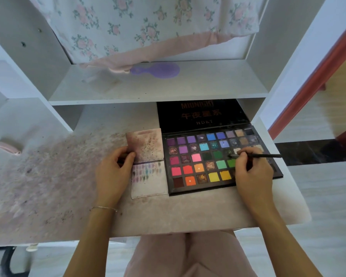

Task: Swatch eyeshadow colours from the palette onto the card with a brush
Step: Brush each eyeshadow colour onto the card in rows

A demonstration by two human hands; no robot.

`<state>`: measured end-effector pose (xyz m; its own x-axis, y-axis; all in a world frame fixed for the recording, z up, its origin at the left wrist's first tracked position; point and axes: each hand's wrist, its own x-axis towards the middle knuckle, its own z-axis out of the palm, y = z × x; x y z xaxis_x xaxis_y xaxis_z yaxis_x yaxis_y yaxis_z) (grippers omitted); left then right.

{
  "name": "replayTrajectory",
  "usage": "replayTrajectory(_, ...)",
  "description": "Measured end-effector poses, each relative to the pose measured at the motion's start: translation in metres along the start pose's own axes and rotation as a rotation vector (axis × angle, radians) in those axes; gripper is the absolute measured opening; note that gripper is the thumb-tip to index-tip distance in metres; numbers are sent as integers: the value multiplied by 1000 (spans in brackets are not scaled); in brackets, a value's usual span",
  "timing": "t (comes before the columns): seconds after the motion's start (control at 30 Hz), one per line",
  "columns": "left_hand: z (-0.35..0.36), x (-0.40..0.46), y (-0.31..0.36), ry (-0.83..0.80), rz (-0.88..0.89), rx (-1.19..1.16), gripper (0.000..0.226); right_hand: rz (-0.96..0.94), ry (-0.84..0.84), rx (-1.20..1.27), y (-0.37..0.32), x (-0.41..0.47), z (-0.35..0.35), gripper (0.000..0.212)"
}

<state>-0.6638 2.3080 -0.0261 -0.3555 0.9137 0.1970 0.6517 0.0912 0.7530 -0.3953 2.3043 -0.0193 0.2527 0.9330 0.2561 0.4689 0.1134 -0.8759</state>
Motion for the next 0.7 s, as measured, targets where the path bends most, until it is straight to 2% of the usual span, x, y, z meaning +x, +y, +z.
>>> replayTrajectory(0.17, 0, 0, 0, -11, -7, -11, 18, 9, -4, -33, 4, 1, 1, 18)
replayTrajectory(0.33, 0, 0, 1, -14, -22, -12, 20, 1, -7, 1, 1, 1, 0, 28)
replayTrajectory(0.5, -1, -2, 3, -18, -10, 4, 21, 29, 18, 102, 0, -2, -2, 30)
replayTrajectory(0.7, -2, -2, 2, -17, 1, -9, 19, -14, -31, 160, -14, -7, 6, 34)
